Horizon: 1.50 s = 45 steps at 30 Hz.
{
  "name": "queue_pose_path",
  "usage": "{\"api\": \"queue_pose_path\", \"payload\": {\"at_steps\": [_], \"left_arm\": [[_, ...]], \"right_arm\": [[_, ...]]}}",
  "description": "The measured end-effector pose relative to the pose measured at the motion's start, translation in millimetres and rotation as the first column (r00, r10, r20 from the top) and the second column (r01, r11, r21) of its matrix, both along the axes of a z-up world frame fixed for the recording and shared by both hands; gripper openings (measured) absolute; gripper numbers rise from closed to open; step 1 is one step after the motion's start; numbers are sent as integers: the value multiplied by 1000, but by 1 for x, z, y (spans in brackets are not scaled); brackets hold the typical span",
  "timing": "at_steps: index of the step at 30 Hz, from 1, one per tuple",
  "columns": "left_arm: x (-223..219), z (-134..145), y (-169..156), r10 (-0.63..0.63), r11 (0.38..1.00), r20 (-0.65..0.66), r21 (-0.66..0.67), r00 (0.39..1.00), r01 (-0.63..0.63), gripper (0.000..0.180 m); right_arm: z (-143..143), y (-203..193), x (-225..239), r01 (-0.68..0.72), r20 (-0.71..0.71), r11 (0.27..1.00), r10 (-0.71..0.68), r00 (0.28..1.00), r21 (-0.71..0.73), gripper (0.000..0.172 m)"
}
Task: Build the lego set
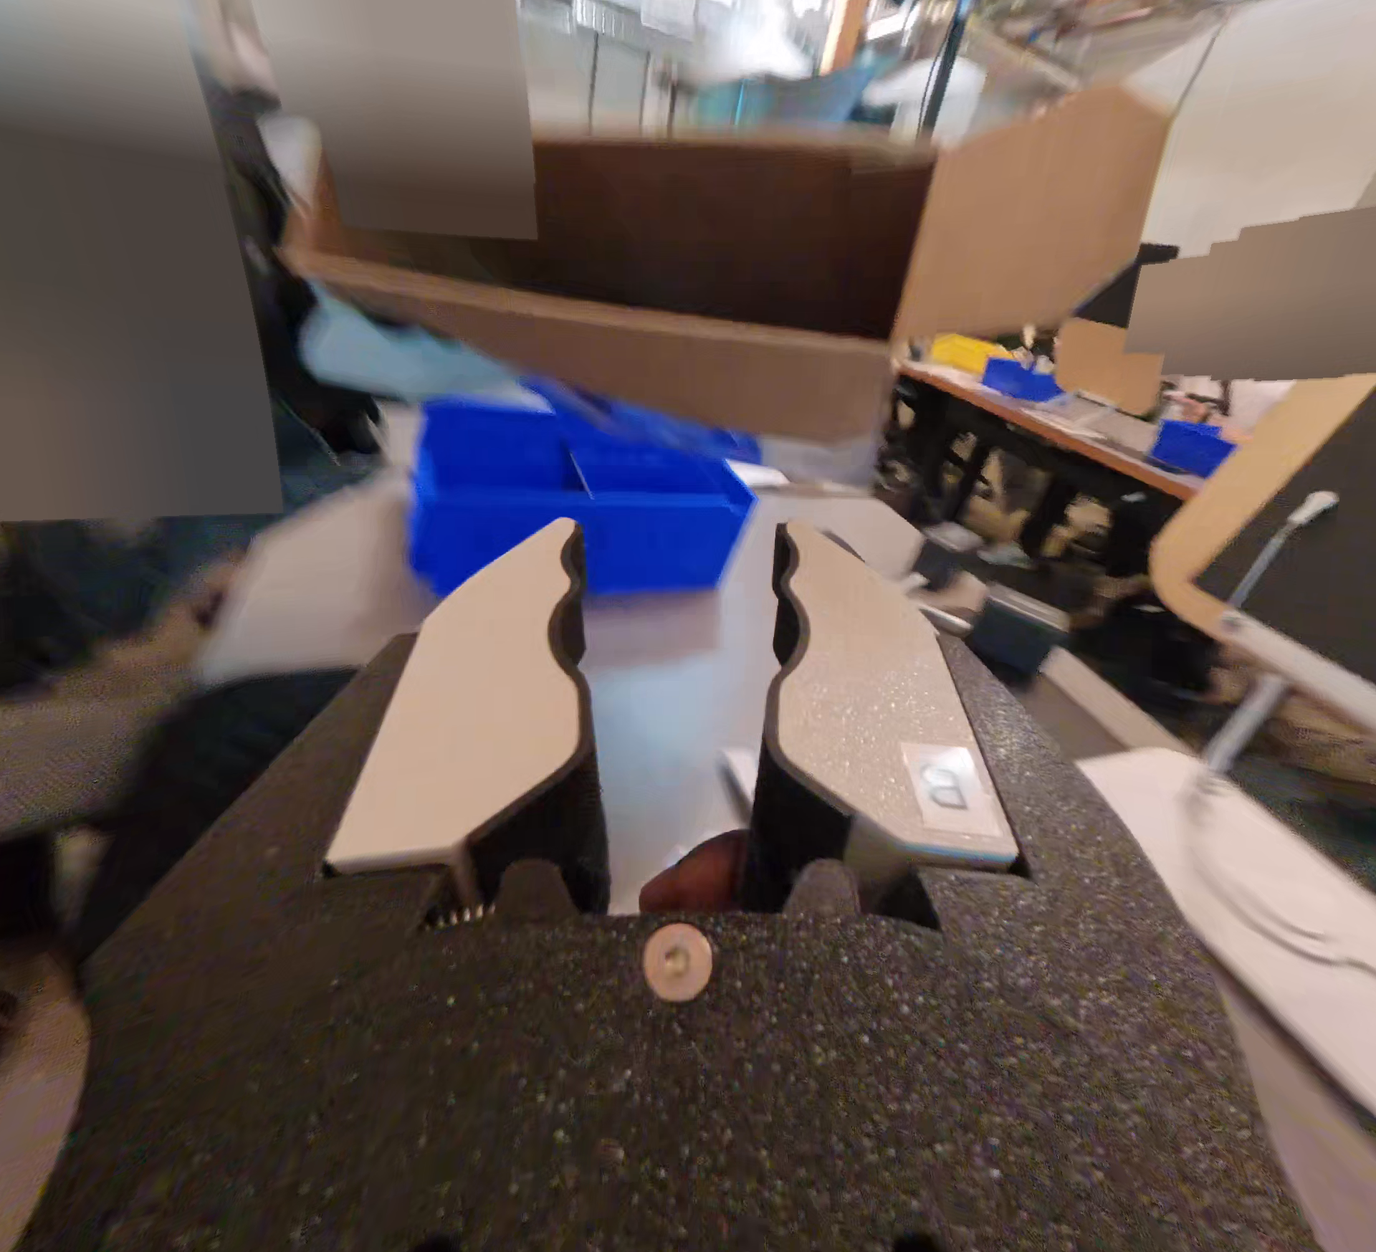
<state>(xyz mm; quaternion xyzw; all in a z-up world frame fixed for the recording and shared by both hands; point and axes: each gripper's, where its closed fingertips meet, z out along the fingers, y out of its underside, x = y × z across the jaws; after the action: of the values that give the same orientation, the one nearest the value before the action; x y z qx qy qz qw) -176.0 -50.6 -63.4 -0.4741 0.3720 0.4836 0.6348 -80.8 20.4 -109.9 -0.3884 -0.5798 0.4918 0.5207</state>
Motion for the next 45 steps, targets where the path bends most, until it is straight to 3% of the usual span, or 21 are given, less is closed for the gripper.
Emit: {"api": "queue_pose_path", "payload": {"at_steps": [2, 5, 11, 15, 20, 24, 31, 38, 41, 45], "left_arm": [[5, 1, 2, -7, 1000, -3, -8, 1000, 7, 74], [16, 1, 4, -4, 1000, -22, -17, 1000, 3, 74], [46, 1, 3, -13, 1000, -99, -25, 995, 11, 75], [64, 0, 3, 6, 999, -225, -42, 974, -16, 75], [86, -3, 10, 110, 993, -512, 15, 852, -120, 75], [109, 3, 10, 105, 994, -636, 49, 764, -95, 75], [124, 12, 7, 76, 997, -668, 50, 740, -57, 75], [123, 9, 9, 37, 999, -595, 8, 803, -40, 75], [123, 10, 8, 44, 999, -582, 15, 812, -44, 75], [124, 9, 7, 37, 999, -565, 17, 824, -33, 75]], "right_arm": [[22, -23, 17, -51, -88, 989, 39, 995, -140, 45], [34, -39, 26, -16, -100, 975, -6, 995, -222, 43], [45, -66, 27, 93, -86, 979, -110, 990, -179, 43], [47, -73, 29, 172, -122, 972, -192, 974, -157, 42], [35, -61, 22, 220, -122, 950, -251, 960, -220, 40], [29, -56, 17, 226, -142, 937, -270, 952, -266, 40], [36, -55, 22, 253, -227, 934, -311, 923, -253, 42], [36, -50, 25, 268, -216, 928, -326, 921, -257, 43], [37, -47, 27, 283, -209, 924, -338, 918, -256, 32], [38, -48, 28, 282, -195, 929, -331, 923, -242, 41]]}}
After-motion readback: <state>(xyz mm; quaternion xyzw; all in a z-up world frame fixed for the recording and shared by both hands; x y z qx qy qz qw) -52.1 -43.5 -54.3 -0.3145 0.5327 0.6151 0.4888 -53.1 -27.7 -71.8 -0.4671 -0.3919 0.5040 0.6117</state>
